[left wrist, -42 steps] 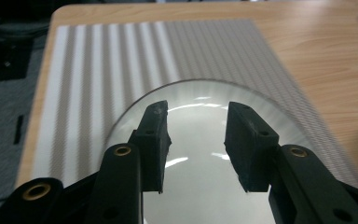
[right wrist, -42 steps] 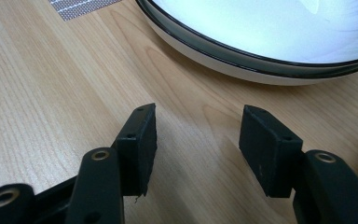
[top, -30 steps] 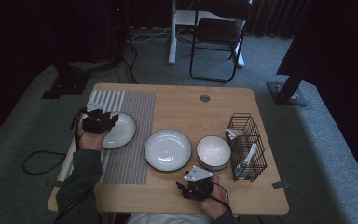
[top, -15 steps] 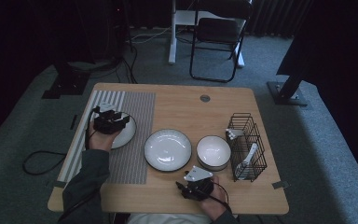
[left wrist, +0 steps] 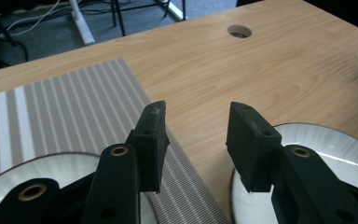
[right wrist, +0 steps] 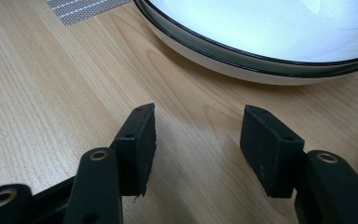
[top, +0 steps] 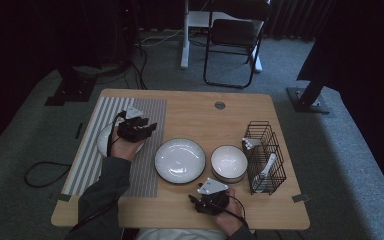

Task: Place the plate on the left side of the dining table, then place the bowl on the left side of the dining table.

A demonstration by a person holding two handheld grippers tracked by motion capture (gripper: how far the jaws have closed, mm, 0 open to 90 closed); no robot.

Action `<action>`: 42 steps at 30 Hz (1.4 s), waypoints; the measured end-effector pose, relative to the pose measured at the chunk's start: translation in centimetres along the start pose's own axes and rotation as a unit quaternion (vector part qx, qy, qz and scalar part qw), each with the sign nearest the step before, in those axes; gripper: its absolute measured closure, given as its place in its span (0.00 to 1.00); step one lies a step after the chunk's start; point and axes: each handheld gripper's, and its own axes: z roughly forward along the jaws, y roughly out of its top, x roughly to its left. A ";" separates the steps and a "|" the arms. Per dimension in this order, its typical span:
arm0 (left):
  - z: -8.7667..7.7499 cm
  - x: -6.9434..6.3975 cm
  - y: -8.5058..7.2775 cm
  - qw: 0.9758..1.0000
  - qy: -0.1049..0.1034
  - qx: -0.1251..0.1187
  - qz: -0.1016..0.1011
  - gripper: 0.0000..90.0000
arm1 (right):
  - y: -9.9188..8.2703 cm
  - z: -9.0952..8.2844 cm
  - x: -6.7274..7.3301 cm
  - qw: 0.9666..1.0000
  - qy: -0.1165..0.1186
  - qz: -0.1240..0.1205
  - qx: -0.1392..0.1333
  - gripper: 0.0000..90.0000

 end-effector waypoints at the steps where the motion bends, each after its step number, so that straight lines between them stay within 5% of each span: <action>1: 0.1 -0.2 0.1 1.000 -0.003 -0.001 0.003 0.65 | 0.0 0.0 0.0 1.000 0.000 0.000 0.000 0.50; 12: 0.6 -2.8 1.0 0.999 -0.033 0.000 0.030 0.64 | 0.0 0.0 0.0 1.000 0.001 0.000 0.000 0.50; 25: 1.6 -6.6 2.2 0.995 -0.071 0.003 0.076 0.64 | 0.0 0.0 -0.1 1.000 0.003 0.003 0.000 0.49; 42: 2.4 -9.9 3.4 0.989 -0.114 -0.004 0.097 0.63 | -0.1 0.0 -0.1 1.000 0.004 0.006 -0.001 0.49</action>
